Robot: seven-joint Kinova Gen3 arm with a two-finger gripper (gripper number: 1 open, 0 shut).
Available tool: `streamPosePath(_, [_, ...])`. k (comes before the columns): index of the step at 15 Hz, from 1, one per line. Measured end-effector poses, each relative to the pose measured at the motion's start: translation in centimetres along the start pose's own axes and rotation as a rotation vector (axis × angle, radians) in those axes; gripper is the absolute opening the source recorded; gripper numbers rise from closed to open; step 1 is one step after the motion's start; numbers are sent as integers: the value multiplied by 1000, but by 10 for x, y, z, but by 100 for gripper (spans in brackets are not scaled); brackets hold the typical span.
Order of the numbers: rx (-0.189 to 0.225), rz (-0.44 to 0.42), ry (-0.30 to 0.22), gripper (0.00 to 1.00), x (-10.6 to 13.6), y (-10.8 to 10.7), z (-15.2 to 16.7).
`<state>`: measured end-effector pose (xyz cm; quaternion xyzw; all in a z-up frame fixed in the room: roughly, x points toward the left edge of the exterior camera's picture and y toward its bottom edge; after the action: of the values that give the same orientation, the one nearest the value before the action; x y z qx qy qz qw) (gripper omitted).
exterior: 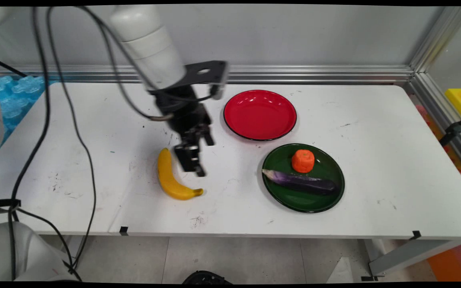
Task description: Pick up the eggplant from the green plate
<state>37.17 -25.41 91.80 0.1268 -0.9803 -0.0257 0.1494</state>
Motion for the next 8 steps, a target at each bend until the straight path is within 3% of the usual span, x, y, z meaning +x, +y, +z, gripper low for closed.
streamPosePath(8, [63,39,126,100,74,-15,44])
